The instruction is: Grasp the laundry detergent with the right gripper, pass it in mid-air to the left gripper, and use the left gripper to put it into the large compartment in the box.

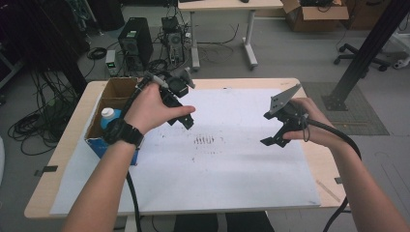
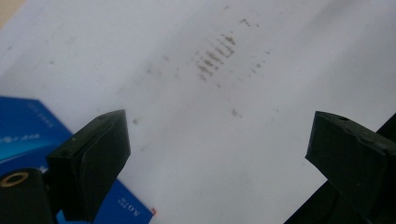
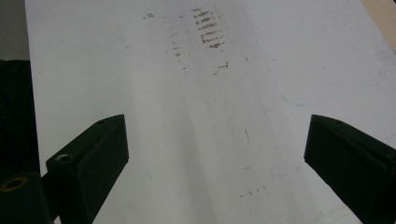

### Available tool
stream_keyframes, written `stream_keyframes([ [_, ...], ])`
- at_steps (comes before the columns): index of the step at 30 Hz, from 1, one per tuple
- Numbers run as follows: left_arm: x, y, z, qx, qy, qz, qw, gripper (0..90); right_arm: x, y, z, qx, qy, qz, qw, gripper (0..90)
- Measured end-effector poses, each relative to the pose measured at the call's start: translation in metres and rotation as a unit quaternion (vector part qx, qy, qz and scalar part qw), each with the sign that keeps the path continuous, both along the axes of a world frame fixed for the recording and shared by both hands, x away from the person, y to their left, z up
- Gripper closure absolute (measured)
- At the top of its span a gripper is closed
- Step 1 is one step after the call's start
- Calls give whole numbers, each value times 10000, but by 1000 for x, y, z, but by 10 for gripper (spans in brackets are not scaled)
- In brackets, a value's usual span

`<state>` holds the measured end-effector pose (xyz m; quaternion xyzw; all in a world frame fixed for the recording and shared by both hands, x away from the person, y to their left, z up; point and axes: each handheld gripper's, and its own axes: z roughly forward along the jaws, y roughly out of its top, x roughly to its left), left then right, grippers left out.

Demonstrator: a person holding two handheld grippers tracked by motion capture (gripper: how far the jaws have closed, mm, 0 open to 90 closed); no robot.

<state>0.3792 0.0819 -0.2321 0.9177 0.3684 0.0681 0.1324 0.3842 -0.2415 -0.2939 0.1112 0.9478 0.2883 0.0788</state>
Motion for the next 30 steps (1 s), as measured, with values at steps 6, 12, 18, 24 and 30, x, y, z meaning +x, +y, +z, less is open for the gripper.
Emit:
stream_keyframes([
  [6, -4, -16, -18, -45, 133, -431, 9990, 48, 0, -2, -1, -1, 8, 2, 10000, 66],
  [12, -4, -26, -29, -39, 242, -688, 9973, 48, 1, -4, -2, -17, 22, 1, 10000, 63],
  [18, -2, -28, -34, -6, 304, -730, 9969, 48, 2, -5, -4, -38, 37, -22, 10000, 58],
  [24, -2, -29, -35, 18, 293, -706, 9971, 48, 2, -5, -5, -35, 40, -39, 10000, 57],
  [30, -2, -28, -35, 16, 305, -678, 9972, 48, 1, -3, -6, -47, 49, -15, 10000, 58],
])
